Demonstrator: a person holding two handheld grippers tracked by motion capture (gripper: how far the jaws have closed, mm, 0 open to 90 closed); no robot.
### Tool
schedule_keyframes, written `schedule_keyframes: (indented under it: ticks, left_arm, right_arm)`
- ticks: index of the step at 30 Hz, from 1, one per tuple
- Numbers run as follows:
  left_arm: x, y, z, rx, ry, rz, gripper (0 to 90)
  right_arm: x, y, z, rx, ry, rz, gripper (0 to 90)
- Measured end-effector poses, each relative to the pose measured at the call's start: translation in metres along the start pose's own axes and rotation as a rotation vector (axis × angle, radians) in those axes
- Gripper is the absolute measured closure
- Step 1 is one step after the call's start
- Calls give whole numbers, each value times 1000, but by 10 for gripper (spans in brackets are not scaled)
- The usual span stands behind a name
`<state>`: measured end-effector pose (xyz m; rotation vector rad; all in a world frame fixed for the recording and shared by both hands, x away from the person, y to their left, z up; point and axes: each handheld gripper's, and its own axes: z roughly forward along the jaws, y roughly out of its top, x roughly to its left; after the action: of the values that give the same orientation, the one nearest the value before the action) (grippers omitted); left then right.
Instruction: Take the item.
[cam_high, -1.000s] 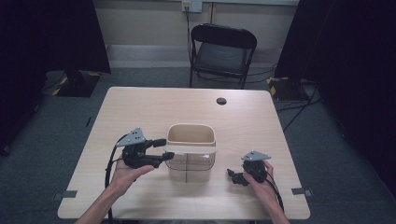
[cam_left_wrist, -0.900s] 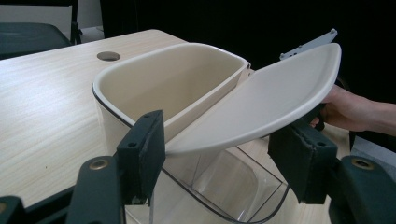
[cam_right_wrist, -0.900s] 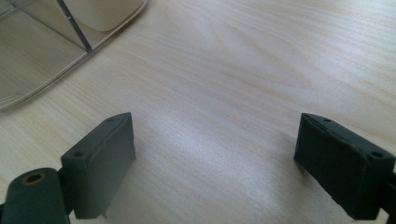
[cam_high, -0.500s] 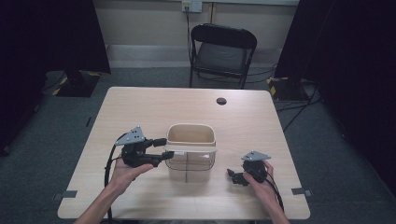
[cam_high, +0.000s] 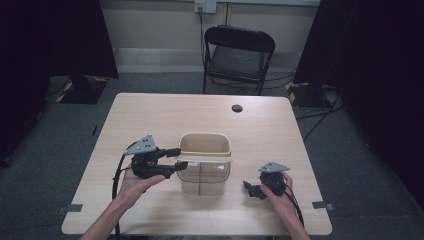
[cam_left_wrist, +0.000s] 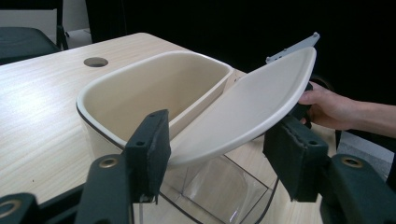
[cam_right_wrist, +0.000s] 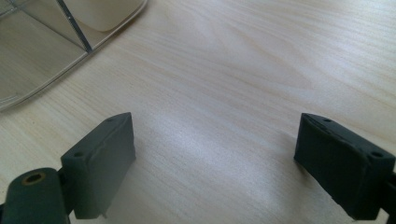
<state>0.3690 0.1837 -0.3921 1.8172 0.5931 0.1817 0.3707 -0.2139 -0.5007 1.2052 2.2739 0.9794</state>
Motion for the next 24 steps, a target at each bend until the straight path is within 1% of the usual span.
schedule_keyframes:
  ticks: [1, 2, 12, 14, 16, 18, 22, 24]
  left_arm:
    - [0, 0, 0, 3, 2, 4, 424]
    - [1, 0, 0, 2, -1, -3, 424]
    - [2, 1, 1, 0, -13, -10, 440]
    - [3, 2, 1, 3, -13, -20, 445]
    - [4, 2, 1, 5, -15, -18, 450]
    - [4, 2, 1, 2, -17, -25, 450]
    - [5, 4, 1, 10, -15, -17, 458]
    - [5, 5, 2, 5, -20, -23, 465]
  right_arm:
    - [0, 0, 0, 0, 0, 0, 114]
    - [0, 0, 0, 0, 0, 0, 114]
    - [0, 0, 0, 0, 0, 0, 115]
    - [0, 0, 0, 0, 0, 0, 114]
    - [0, 0, 0, 0, 0, 0, 114]
    - [0, 0, 0, 0, 0, 0, 115]
    - [0, 0, 0, 0, 0, 0, 114]
    - [0, 0, 0, 0, 0, 0, 115]
